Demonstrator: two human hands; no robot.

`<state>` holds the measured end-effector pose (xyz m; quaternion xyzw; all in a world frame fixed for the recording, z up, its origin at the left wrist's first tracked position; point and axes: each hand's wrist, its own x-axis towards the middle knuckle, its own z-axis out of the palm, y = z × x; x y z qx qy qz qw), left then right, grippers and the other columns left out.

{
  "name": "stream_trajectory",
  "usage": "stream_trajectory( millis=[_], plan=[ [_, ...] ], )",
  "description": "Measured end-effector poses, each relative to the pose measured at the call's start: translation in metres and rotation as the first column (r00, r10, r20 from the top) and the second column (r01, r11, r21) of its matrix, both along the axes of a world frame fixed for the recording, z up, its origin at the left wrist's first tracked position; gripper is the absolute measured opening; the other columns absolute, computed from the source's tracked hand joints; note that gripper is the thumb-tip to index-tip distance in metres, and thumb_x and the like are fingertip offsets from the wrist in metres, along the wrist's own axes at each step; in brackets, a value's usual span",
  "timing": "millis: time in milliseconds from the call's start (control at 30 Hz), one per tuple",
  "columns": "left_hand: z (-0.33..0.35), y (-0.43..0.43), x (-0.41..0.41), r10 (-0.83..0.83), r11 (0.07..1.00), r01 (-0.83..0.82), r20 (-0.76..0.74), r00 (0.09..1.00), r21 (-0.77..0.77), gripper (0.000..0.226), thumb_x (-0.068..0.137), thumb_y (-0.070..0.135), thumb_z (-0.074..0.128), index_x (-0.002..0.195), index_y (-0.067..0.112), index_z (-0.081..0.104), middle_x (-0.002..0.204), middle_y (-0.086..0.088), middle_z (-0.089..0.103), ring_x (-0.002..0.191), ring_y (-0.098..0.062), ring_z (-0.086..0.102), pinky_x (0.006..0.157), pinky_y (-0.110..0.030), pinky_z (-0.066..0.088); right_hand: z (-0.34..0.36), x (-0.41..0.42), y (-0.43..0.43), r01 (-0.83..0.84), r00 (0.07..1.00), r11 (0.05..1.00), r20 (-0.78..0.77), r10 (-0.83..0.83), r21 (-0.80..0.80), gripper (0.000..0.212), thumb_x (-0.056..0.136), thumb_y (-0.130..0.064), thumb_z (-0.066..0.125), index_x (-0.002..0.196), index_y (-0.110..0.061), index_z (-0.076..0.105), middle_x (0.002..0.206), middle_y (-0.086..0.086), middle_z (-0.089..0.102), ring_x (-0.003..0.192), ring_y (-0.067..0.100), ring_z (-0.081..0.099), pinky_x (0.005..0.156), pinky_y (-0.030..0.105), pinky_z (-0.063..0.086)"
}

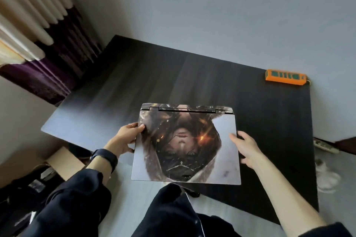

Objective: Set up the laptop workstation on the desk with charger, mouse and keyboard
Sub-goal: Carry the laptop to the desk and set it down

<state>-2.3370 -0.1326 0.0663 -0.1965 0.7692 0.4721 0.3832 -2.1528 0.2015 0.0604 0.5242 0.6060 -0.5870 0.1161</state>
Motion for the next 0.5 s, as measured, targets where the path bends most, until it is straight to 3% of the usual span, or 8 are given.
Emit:
stream_trajectory(
  millis=[167,333,500],
  plan=[
    [-0.013,0.034,-0.097,-0.068,0.996,0.069,0.027,0.997,-0.064,0.038,0.097,0.036,0.06,0.132,0.023,0.057,0.118,-0.007,0.057,0.094,-0.027,0.053,0.065,-0.045,0.048,-0.014,-0.07,0.001,0.104,0.989,0.995,0.101,-0.104,0.006,0.054,0.099,-0.036,0.058,0.15,-0.026,0.04,0.152,0.007,0.046,0.14,0.036,0.042,0.109,0.063,0.036],
    [-0.032,0.061,-0.148,-0.066,0.994,0.074,0.089,0.994,-0.086,0.034,0.098,0.03,0.06,0.13,0.019,0.056,0.114,-0.007,0.057,0.075,-0.016,0.052,0.073,-0.046,0.047,-0.038,-0.1,0.0,0.21,0.962,0.978,0.181,-0.203,-0.019,0.057,0.096,-0.037,0.063,0.149,-0.03,0.042,0.15,0.006,0.048,0.137,0.036,0.044,0.108,0.062,0.038],
    [-0.048,0.078,-0.176,-0.085,0.993,0.093,0.094,0.992,-0.075,0.039,0.096,0.03,0.062,0.133,0.019,0.057,0.118,-0.007,0.061,0.08,-0.017,0.058,0.063,-0.036,0.05,-0.057,-0.12,0.002,0.234,0.947,0.972,0.219,-0.234,0.026,0.062,0.095,-0.035,0.065,0.151,-0.029,0.038,0.153,0.007,0.045,0.137,0.034,0.045,0.107,0.057,0.041]
  ],
)
